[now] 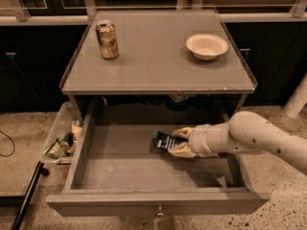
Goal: Place rxbar blueberry into top drawer
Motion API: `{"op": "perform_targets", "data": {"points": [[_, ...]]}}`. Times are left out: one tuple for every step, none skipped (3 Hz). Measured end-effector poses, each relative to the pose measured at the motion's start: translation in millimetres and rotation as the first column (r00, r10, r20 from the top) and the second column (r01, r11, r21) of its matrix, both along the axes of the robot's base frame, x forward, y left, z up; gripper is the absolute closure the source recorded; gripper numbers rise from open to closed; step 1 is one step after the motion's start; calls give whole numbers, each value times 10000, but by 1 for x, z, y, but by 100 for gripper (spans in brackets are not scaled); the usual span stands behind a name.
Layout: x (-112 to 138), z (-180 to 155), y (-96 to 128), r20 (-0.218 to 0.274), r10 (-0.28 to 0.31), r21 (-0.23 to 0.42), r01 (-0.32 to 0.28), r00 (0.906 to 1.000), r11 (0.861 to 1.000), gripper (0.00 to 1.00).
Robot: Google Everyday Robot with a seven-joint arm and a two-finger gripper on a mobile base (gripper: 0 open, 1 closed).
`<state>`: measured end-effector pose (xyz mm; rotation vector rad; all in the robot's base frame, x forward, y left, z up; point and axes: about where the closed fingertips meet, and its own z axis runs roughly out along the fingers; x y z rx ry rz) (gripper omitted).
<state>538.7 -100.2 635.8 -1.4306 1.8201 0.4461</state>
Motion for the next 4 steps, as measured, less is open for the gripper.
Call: {"op": "perform_targets", "data": {"points": [[3,-21,2,94,57,-219,-55,9999,9997,100],[4,-36,2,6,47,-254,-47,10000,9997,100],[4,-36,2,5,48,-253,-47,10000,9997,81],[4,-36,2,5,48,-253,-48,10000,9997,57]]}}
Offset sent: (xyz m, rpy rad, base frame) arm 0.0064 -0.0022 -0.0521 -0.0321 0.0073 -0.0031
